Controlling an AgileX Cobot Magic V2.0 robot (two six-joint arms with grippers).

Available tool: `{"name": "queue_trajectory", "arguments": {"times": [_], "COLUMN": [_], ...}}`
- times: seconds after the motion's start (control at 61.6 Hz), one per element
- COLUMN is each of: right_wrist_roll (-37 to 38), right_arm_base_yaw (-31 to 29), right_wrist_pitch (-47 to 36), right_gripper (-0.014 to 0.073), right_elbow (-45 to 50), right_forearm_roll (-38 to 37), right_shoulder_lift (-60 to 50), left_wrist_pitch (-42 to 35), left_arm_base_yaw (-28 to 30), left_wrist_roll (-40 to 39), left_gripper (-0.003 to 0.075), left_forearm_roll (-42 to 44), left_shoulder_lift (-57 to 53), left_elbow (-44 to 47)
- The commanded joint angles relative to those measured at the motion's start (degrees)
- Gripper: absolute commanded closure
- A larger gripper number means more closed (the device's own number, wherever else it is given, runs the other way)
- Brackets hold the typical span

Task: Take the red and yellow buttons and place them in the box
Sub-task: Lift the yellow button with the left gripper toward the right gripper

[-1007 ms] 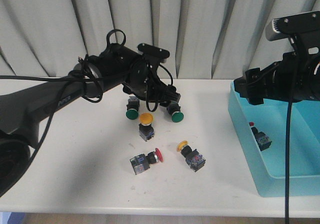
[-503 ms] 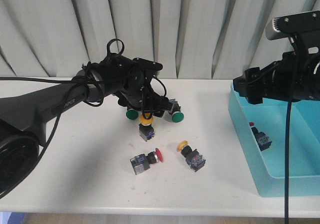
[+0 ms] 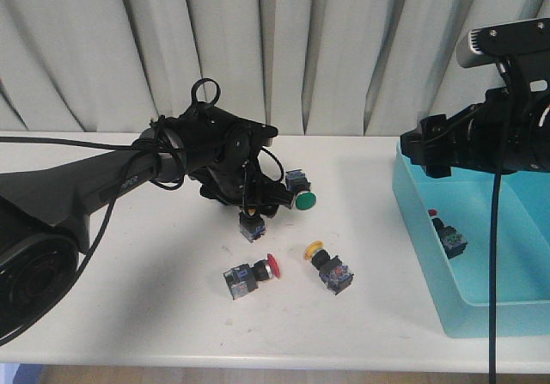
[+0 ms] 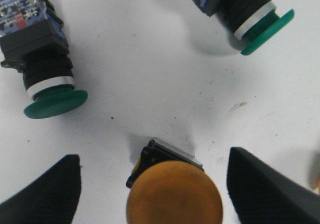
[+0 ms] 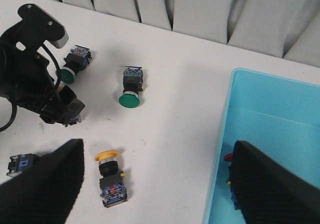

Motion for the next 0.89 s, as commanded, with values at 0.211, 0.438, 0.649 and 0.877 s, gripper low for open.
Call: {"name": "queue_trajectory", "arguments": {"times": [0.211, 0.438, 0.649, 0.877], "right_wrist_roll": [-0.23, -4.05, -11.17, -12.86], "right_arm_base_yaw": [0.17, 2.43, 11.25, 16.91], "right_wrist_pitch": [-3.58, -3.61, -5.33, -10.40], "right_gripper": [0.0022, 0.0022, 0.0022, 0.0022], "right_elbow": [-1.54, -1.54, -1.54, -1.54], "right_forearm_roll": [0.18, 0.03, -0.14, -0.29], "right_shoulder_lift": [-1.48, -1.28, 1.86, 7.63], "left_wrist_pitch": [-1.83, 3.54, 5.75, 9.75], "left_arm_base_yaw": [-0.04, -0.04, -0.04, -0.04], "left_wrist_roll": [-0.57, -0.45, -0.45, -0.07], "left_gripper": [0.0510, 0.0729, 0.0728, 0.0726], "left_forearm_roll": [0.21, 0.28, -2.98, -7.53], "left_shoulder_lift": [-3.86, -5.39, -13.42, -23.29], "left_elbow": [-1.52, -5.87, -8.18, -8.18]}}
